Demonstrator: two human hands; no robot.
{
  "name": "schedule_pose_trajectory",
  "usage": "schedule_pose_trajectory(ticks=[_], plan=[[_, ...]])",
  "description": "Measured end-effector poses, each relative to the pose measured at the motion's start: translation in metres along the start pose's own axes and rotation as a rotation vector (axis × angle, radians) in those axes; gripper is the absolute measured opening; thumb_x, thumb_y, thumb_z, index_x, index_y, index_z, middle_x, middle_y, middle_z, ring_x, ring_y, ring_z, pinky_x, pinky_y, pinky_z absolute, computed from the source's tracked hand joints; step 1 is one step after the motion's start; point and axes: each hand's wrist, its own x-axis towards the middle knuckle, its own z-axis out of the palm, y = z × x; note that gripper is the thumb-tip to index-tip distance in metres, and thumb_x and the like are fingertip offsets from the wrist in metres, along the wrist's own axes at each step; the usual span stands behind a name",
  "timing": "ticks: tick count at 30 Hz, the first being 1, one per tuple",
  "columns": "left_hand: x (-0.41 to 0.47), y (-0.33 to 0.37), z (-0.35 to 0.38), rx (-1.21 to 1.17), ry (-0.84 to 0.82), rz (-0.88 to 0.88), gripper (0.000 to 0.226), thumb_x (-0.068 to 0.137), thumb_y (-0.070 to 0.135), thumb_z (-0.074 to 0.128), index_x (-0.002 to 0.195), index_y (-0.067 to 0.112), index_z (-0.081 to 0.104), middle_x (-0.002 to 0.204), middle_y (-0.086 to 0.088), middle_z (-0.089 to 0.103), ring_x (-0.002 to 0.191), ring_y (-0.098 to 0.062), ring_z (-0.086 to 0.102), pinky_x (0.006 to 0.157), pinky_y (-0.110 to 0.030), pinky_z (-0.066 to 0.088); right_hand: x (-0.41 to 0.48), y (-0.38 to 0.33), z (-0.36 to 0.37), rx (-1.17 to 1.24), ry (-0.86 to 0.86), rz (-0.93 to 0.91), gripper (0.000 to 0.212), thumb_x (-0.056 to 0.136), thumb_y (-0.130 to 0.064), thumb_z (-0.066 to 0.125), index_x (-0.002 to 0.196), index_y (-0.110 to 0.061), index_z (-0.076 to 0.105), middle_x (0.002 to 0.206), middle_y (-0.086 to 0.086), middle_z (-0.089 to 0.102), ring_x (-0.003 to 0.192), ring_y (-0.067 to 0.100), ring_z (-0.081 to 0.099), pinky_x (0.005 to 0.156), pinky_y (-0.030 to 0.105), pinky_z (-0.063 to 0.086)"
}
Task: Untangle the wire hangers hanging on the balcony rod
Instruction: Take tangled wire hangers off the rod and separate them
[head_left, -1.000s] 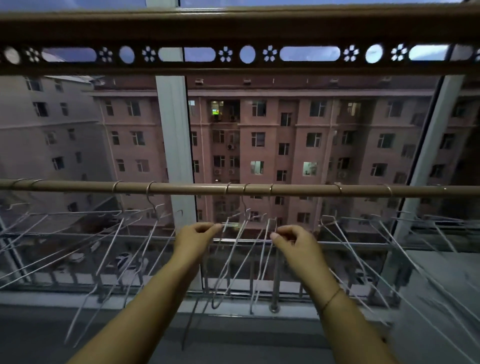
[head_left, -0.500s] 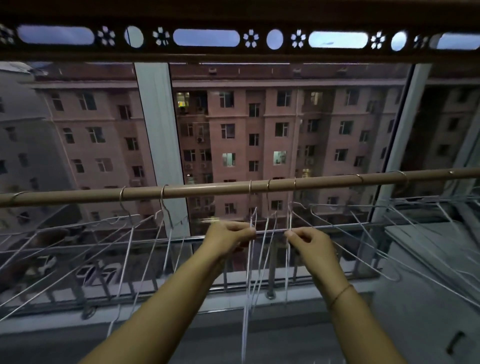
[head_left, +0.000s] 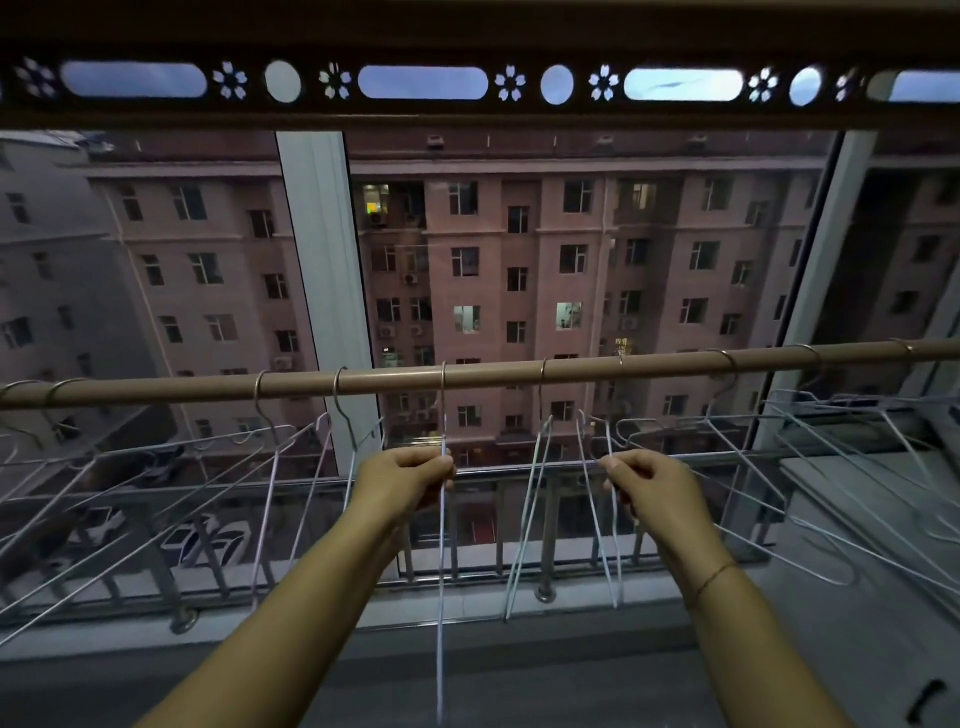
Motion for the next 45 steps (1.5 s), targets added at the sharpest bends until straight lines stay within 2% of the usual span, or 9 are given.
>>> schedule_pose_trajectory(ticks=[4,8,17,25,28,31,33,39,45], plan=[[0.002,0.001,0.004,-0.002,0.004,0.002,0.016,0.085,0.006,0.064,0.073,0.015,0.070,0.078,-0.008,0.071,0.073,-0.018,0.066,0.059,-0.021,0.050,0.003,0.002,-0.001,0.004,-0.005,-0.005,0.023,0.089,-0.020,0.056,0.078,-0.005,0.070,0.071,0.024,0.063,0.059,0.024,0.047,0.055,0.032,0.042],[0.005,0.002,0.013,0.009,0.002,-0.008,0.011,0.084,0.007,0.065,0.079,0.014,0.072,0.078,-0.005,0.071,0.072,-0.016,0.066,0.059,-0.021,0.050,0.006,0.003,-0.005,0.022,-0.002,-0.002,0.024,0.089,-0.019,0.057,0.074,-0.005,0.069,0.063,0.008,0.061,0.056,0.018,0.048,0.057,0.030,0.041],[0.009,0.002,0.022,0.004,0.002,-0.001,0.012,0.085,0.007,0.064,0.080,0.016,0.070,0.085,-0.005,0.070,0.078,-0.017,0.065,0.061,-0.022,0.049,0.014,0.007,-0.017,0.029,0.056,-0.009,0.024,0.088,-0.013,0.058,0.072,0.001,0.067,0.065,0.005,0.063,0.065,0.010,0.053,0.070,0.033,0.043],[-0.005,0.000,0.005,0.024,0.046,0.041,0.008,0.085,0.008,0.065,0.085,0.015,0.070,0.090,-0.007,0.070,0.084,-0.019,0.066,0.071,-0.023,0.053,0.013,0.008,-0.012,-0.007,0.065,-0.003,0.015,0.089,-0.019,0.057,0.083,-0.011,0.068,0.080,0.006,0.066,0.078,0.021,0.058,0.067,0.029,0.045],[-0.017,0.000,-0.015,0.027,0.078,0.096,0.010,0.085,0.010,0.064,0.092,0.015,0.070,0.095,-0.006,0.070,0.090,-0.019,0.066,0.077,-0.025,0.053,0.006,0.001,-0.005,-0.073,0.196,0.021,0.027,0.088,-0.023,0.057,0.113,-0.013,0.057,0.101,0.009,0.060,0.087,0.025,0.057,0.075,0.038,0.049],[-0.027,0.005,-0.044,0.023,0.142,0.186,0.013,0.085,0.012,0.064,0.096,0.014,0.070,0.090,-0.003,0.071,0.082,-0.012,0.067,0.061,-0.014,0.053,-0.010,-0.022,0.008,-0.096,0.313,-0.088,0.036,0.087,-0.025,0.058,0.120,-0.017,0.047,0.116,0.011,0.051,0.085,0.020,0.053,0.067,0.033,0.046],[-0.032,0.008,-0.066,0.026,0.184,0.226,0.017,0.086,0.013,0.064,0.101,0.013,0.070,0.092,-0.002,0.072,0.081,-0.009,0.067,0.061,-0.014,0.053,-0.023,-0.041,0.024,-0.111,0.291,-0.175,0.035,0.087,-0.025,0.059,0.120,-0.017,0.048,0.119,0.010,0.048,0.088,0.017,0.051,0.069,0.032,0.043],[-0.038,0.011,-0.152,0.057,0.280,0.256,0.017,0.086,0.015,0.064,0.102,0.015,0.071,0.091,-0.002,0.073,0.085,-0.013,0.068,0.065,-0.017,0.050,-0.071,-0.097,0.093,-0.050,0.097,-0.352,0.016,0.087,-0.023,0.059,0.103,-0.026,0.054,0.105,0.005,0.056,0.084,0.011,0.055,0.070,0.019,0.041],[-0.029,0.013,-0.240,0.127,0.292,0.247,0.018,0.085,0.017,0.065,0.102,0.017,0.071,0.094,0.001,0.072,0.089,-0.011,0.066,0.076,-0.024,0.052,-0.114,-0.131,0.171,0.010,0.026,-0.327,0.014,0.087,-0.020,0.059,0.096,-0.029,0.056,0.084,-0.011,0.057,0.074,-0.001,0.053,0.055,0.009,0.042]])
